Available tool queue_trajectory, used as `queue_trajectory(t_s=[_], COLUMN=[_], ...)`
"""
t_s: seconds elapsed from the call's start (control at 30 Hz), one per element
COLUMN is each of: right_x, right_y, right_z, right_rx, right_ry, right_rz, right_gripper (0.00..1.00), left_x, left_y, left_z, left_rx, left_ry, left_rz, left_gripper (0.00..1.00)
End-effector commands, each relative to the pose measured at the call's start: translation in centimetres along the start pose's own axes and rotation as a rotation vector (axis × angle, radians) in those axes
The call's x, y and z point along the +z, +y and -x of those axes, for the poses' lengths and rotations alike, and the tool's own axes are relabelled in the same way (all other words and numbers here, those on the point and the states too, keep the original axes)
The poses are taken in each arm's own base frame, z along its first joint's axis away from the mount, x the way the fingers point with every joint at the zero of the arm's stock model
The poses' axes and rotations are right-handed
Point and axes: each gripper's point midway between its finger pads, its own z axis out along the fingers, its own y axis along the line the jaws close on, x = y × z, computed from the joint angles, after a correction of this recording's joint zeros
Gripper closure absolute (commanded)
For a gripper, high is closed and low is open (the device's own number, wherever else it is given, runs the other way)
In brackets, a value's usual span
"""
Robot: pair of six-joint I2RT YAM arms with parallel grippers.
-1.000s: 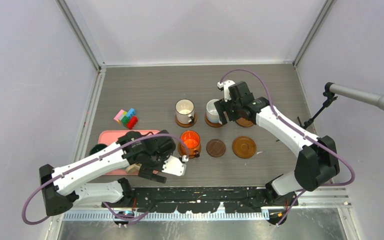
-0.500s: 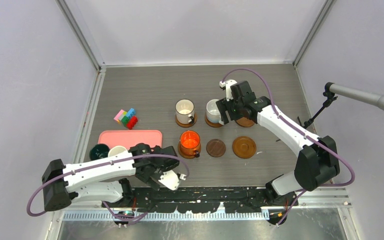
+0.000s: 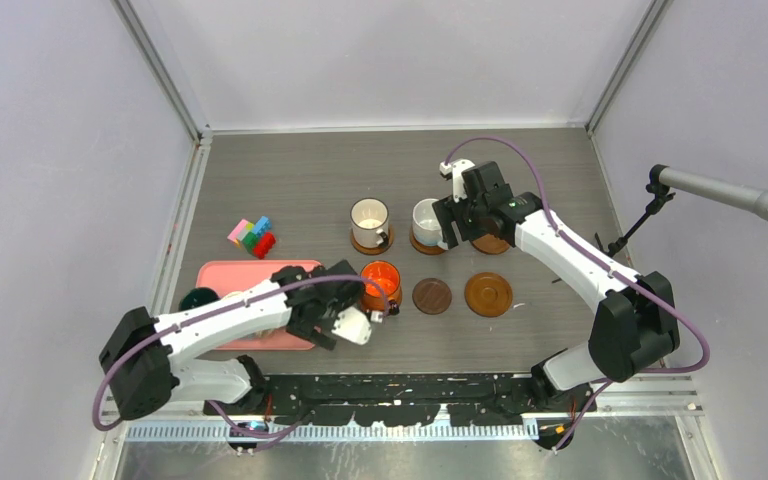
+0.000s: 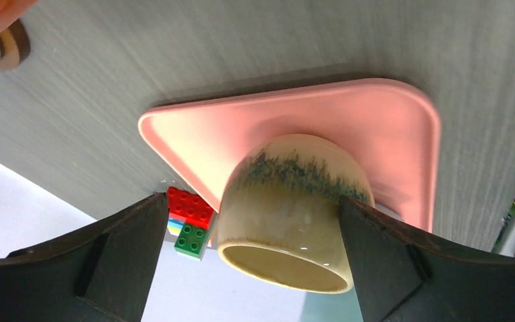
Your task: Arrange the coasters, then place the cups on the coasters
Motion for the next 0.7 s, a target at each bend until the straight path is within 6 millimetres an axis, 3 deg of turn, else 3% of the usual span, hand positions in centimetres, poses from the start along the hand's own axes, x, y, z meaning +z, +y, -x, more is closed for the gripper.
queue_trajectory(t_s=[0.0,0.27,0.67], right_x=[-1.4,-1.6,-1.6], right_y=[-0.2,-0.4,-0.5], right_z=[2.1,2.0,2.1], right_rx=[0.008,0.009,0.007], right_ry=[-0.063,-0.065,-0.068], right_rz=[0.002,-0.002,-0.004], right_gripper=[0.19,0.19,0.19], left_x=[-0.1,1.9,4.0], left_y=[4.3,7.5,9.6], left_z=[0.2,-2.7,-9.9], left_rx=[-0.104,-0.247,-0.442], left_ry=[-0.075,-0.080,-0.033], left_rz=[0.069,0.070,0.015], left_gripper=[0.00,0.00,0.00])
